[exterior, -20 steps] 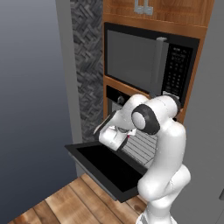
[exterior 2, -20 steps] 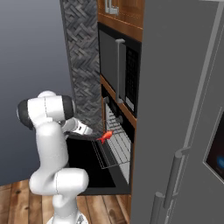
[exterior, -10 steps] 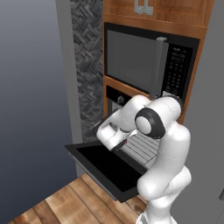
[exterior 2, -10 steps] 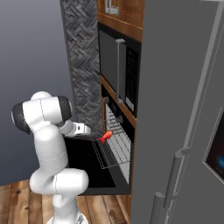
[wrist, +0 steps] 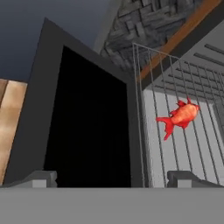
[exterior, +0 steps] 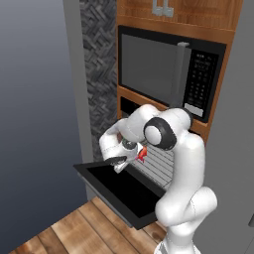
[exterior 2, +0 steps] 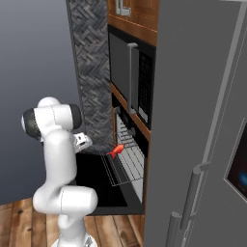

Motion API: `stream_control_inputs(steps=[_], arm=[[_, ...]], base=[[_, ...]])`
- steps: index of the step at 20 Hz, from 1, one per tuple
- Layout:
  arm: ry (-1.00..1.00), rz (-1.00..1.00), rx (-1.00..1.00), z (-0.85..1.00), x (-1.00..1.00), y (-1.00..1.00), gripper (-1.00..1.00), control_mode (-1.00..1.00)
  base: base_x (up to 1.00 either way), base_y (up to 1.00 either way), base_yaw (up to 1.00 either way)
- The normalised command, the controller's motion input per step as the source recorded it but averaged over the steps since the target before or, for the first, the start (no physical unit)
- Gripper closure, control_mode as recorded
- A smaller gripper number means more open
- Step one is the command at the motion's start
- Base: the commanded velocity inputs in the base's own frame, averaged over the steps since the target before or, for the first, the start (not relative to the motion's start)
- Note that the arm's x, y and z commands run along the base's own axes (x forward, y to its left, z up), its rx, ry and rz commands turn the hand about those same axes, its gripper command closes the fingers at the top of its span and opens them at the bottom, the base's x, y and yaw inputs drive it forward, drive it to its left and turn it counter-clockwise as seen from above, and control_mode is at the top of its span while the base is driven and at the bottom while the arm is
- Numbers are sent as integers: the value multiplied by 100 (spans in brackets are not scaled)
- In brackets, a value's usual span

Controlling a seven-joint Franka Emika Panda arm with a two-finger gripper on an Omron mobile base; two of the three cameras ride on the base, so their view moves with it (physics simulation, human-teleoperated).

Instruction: Place the fish on the rack of the oven, and slide the rack back inside. Close the oven door.

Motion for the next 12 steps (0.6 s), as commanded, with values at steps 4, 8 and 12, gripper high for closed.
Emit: stream_control_inputs(steps=[4,8,12], arm=[[1,-1,-18,-12,42,-7,-100,-100],[0,-8,-18,-61,43,0,-100,-100],[0,-16,-23,-100,12,3,-100,-100]], base=[[0,0,0],[0,0,0],[0,0,0]])
